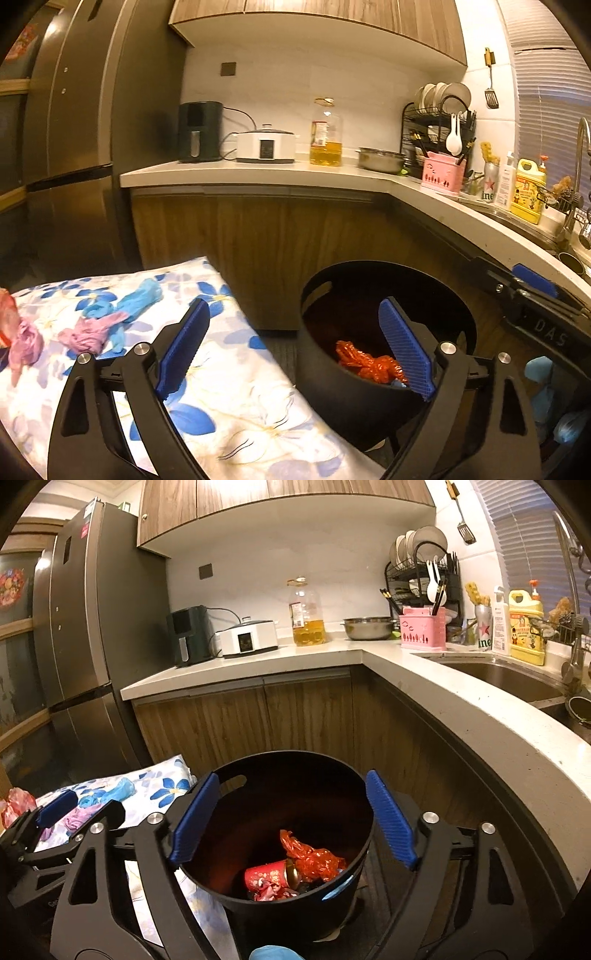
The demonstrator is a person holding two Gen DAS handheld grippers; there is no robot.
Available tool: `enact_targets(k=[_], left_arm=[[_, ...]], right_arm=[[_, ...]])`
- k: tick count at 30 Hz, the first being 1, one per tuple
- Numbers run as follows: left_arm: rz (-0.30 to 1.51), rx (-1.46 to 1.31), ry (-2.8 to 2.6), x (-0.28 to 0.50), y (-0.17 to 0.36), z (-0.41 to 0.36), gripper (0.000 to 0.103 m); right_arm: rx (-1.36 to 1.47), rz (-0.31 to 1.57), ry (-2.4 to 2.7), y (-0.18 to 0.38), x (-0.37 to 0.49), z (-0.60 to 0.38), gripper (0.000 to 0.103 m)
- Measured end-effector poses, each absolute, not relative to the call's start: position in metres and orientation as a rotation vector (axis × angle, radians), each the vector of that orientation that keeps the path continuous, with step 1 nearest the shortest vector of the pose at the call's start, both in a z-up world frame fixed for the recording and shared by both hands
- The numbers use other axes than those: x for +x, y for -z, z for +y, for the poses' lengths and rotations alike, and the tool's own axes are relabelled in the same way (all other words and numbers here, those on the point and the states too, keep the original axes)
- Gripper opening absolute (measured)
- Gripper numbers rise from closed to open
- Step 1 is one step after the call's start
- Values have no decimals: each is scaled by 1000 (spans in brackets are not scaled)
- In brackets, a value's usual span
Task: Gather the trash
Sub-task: 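Move both tools back toward the remaining pink bag and gloves on the table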
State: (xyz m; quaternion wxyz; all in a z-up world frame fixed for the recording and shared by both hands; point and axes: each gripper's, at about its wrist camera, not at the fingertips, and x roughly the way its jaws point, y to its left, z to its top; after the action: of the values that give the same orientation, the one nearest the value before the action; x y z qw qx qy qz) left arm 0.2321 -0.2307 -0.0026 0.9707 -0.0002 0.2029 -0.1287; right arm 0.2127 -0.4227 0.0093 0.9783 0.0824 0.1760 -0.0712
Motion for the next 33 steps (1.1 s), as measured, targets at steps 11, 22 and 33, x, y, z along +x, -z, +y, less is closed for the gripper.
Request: enact_targets(k=[11,22,33], left_arm=[[380,-21,195,208,-3,-204,97],[370,-46,117,192,1,-166,97],[377,-70,-5,183,6,-112,97]], right_arm=[[160,322,165,-13,192,-404,85],[151,314,137,-11,186,-374,85],[121,328,58,-4,192,-323,85]])
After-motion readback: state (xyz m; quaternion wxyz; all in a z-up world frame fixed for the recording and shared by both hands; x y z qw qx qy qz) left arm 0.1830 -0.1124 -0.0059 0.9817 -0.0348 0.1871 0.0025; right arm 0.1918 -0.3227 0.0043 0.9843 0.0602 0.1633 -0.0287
